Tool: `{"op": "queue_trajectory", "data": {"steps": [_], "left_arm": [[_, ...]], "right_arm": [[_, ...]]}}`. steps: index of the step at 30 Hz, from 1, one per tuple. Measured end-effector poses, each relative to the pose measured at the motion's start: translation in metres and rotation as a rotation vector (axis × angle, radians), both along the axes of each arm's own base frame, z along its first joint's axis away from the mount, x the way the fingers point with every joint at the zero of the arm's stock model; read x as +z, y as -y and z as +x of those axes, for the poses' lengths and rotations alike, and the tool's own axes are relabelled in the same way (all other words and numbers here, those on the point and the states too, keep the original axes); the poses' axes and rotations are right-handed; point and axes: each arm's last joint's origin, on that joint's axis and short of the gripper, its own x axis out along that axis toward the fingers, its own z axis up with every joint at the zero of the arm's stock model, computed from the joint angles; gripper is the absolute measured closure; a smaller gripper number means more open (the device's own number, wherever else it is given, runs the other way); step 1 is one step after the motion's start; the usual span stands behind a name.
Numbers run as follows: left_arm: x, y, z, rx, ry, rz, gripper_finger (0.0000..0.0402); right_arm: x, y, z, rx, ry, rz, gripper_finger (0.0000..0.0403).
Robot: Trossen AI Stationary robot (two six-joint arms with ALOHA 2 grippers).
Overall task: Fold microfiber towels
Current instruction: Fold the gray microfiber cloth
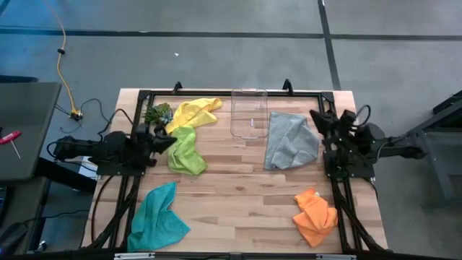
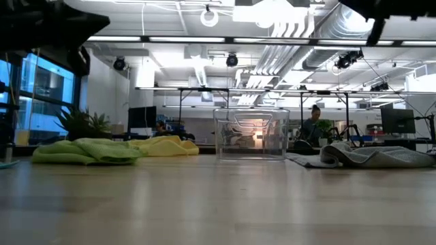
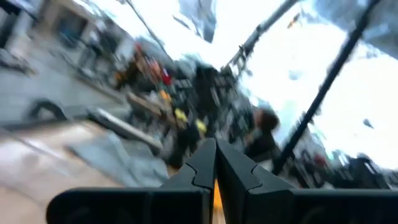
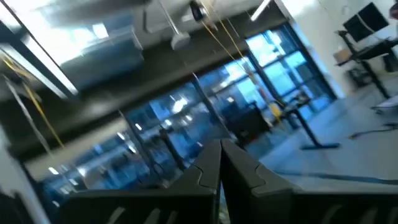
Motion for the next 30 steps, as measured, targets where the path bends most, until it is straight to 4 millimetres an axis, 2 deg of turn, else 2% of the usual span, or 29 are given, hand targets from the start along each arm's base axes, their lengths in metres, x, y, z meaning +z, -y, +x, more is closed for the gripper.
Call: {"op": "queue_trajectory", "data": {"steps": [3, 6, 13, 16, 19, 21, 24, 27, 30], "left_arm": [[0.012, -0.001, -0.003, 0.039, 0.109, -0.015, 0.0398], [0.033, 0.001, -0.004, -0.011, 0.124, 0.031, 0.0398], [0.088, 0.002, 0.005, -0.043, -0.133, 0.149, 0.0398], [0.106, 0.002, 0.008, -0.042, -0.168, 0.162, 0.0398], [0.118, 0.002, 0.01, -0.039, -0.151, 0.168, 0.0398], [0.12, 0.002, 0.012, -0.036, -0.159, 0.177, 0.0398], [0.118, 0.001, 0.016, -0.024, -0.186, 0.171, 0.0398], [0.116, 0.001, 0.02, -0.025, -0.203, 0.17, 0.0398], [0.114, 0.001, 0.025, -0.027, -0.224, 0.169, 0.0398]], "right_arm": [[0.019, -0.001, 0.015, -0.034, -0.096, -0.034, 0.0403], [0.035, -0.001, 0.03, -0.048, -0.156, -0.064, 0.0403], [0.067, 0.0, 0.054, -0.106, -0.231, 0.02, 0.0402], [0.078, 0.006, 0.055, -0.13, -0.389, 0.105, 0.0394], [0.084, 0.018, 0.05, -0.162, -0.621, 0.268, 0.0366], [0.08, 0.025, 0.046, -0.19, -0.809, 0.408, 0.0334], [0.058, 0.035, 0.043, -0.21, -1.109, 0.607, 0.0272], [0.026, 0.042, 0.046, -0.146, -1.325, 0.802, 0.0209], [-0.007, 0.047, 0.053, -0.039, -1.465, 0.916, 0.0159]]}}
